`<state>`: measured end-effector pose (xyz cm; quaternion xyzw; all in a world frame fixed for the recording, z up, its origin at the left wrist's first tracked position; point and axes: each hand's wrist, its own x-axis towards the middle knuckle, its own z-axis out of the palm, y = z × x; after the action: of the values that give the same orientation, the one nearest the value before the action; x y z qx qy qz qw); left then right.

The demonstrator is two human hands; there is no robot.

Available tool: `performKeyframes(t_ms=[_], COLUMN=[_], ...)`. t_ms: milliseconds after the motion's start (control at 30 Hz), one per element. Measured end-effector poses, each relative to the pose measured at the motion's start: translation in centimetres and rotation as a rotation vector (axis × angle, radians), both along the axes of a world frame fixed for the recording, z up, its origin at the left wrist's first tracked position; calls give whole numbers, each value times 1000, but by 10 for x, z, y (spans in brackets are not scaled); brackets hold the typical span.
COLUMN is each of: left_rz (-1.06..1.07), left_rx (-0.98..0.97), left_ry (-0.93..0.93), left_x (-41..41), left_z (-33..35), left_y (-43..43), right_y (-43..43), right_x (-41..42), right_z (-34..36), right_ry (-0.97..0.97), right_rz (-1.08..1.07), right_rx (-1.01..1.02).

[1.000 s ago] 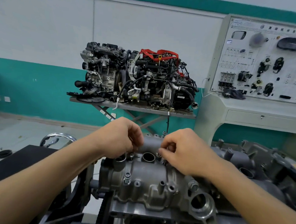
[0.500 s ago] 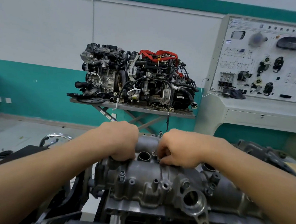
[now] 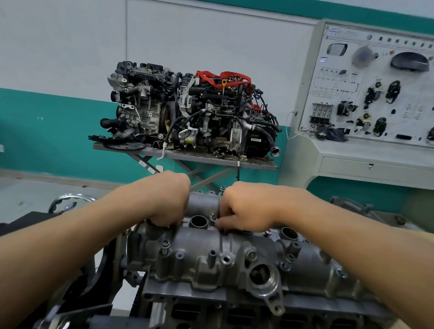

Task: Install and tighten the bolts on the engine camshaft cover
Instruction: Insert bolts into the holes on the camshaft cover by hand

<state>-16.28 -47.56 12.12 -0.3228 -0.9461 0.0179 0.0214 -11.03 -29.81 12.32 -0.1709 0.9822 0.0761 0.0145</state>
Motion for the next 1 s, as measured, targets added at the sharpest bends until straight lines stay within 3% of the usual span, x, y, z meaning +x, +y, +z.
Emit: performKeyframes(t_ms=[133,233,467,667,833,1000], left_rz=[-118,-207,-237,-213,-259,-267], left_rx=[163,297,13,-104,21,55], left_ry=[-134,-87,22,74,46,34], left_x=[1,3,16,21,24,26], left_z=[15,17,3,3,9,8], left_y=[-4,8,68,76,86,103], right_y=[15,38,51,55,49,50], right_x=[3,14,30,32,26,25], right_z=[10,25,18,7,3,4], right_ry=[92,18,-109,-67,-36,-145], right_rz=[-53,-109,-208,-173,-181,-198], right_rx=[-123,-20,81,60,181,213])
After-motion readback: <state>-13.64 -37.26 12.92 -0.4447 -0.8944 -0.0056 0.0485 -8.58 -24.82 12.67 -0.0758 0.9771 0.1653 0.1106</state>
